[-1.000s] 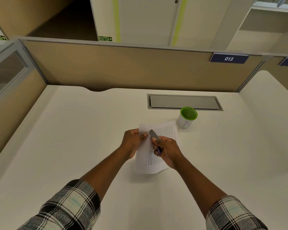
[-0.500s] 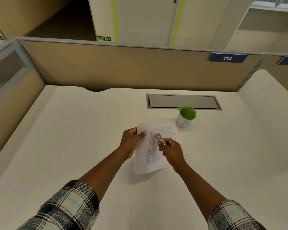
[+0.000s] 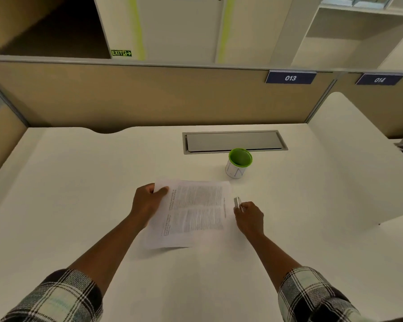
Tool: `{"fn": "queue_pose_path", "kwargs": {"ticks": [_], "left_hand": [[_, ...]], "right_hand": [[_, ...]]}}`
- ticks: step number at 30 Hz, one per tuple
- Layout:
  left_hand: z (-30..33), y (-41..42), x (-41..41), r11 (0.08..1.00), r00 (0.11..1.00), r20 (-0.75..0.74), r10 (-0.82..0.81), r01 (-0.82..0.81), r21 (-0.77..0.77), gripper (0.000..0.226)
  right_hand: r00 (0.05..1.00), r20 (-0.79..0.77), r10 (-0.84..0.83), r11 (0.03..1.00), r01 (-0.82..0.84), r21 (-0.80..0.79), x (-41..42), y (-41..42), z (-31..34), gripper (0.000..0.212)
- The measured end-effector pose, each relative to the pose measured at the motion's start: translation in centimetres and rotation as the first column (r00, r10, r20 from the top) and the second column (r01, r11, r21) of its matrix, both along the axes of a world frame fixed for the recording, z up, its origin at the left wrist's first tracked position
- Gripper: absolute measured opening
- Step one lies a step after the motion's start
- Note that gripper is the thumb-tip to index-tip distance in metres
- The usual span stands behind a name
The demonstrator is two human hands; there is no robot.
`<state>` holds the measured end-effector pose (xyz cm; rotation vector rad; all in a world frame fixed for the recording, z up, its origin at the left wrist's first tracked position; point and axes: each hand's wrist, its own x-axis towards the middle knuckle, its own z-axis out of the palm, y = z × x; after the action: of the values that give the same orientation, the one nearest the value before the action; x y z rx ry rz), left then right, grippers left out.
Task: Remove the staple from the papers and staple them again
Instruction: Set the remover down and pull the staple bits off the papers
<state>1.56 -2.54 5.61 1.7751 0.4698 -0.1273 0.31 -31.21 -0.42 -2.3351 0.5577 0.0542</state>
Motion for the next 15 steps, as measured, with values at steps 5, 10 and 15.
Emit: {"fn": "queue_pose_path", "kwargs": {"ticks": [5,10,15], "left_hand": [[0.1,1.7,0.8,0.983,0.995,0.013,-0.1,0.097,0.156,0.013],[0.4,2.2,1.5,0.915,0.972,0.045,-0.231,0.201,0.349,0.015],[0.6,1.9,1.7,0.892,0.961,0.065,-0.267,0.221,0.395,0.015]], "right_hand": [[0.997,-0.06,-0.046,0.993,0.039,-0.109,0.8,-2.0,-2.0,0.023],[0.995,-0.099,-0.005,0.983,-0.013,-0.184,1.4,-2.2,-3.0,0.025],[0.992,-0.127,0.016,0.979,-0.041,-0.198,1.6,-2.2,-3.7,0.029]]}}
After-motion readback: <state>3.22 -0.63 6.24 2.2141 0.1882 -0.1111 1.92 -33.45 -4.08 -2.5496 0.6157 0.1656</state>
